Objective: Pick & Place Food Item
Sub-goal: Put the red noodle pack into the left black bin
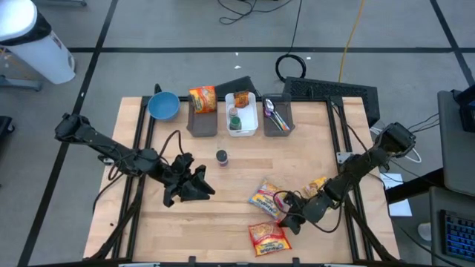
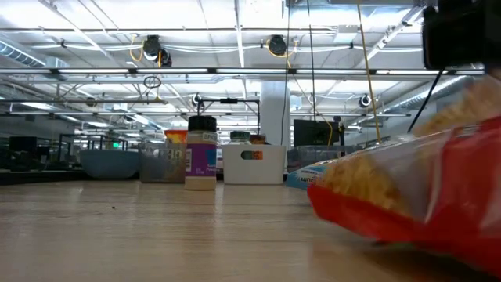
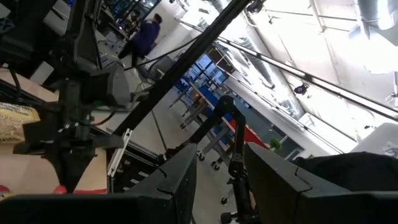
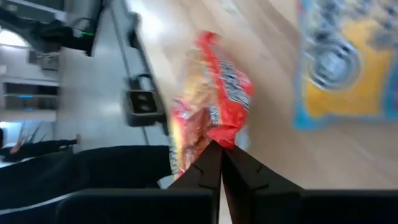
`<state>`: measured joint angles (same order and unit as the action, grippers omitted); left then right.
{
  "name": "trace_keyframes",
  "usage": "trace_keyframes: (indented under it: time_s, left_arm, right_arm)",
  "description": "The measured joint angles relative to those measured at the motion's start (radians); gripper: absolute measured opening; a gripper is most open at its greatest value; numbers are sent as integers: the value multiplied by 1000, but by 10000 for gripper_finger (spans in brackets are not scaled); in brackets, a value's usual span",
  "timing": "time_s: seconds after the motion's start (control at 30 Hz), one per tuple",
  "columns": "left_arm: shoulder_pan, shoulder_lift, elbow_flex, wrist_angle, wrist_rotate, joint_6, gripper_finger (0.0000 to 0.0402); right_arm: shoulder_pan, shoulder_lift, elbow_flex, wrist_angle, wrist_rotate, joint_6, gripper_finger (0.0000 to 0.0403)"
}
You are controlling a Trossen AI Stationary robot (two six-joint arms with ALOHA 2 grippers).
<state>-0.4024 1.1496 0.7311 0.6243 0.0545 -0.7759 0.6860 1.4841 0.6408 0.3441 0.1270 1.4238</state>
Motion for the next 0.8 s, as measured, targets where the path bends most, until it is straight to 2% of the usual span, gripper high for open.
trace_keyframes:
  time_s: [0.43, 0.57, 0.8]
  left_arm:
    - [94, 0, 0, -115, 97, -17, 145]
    - [129, 0, 0, -153, 140, -16, 145]
    - [181, 0, 0, -246, 199, -7, 145]
  right_arm:
    - [-173, -106, 274, -287, -33, -386, 0]
    - [-224, -117, 328, -378, -79, -455, 0]
    - [-301, -118, 388, -410, -159, -543, 0]
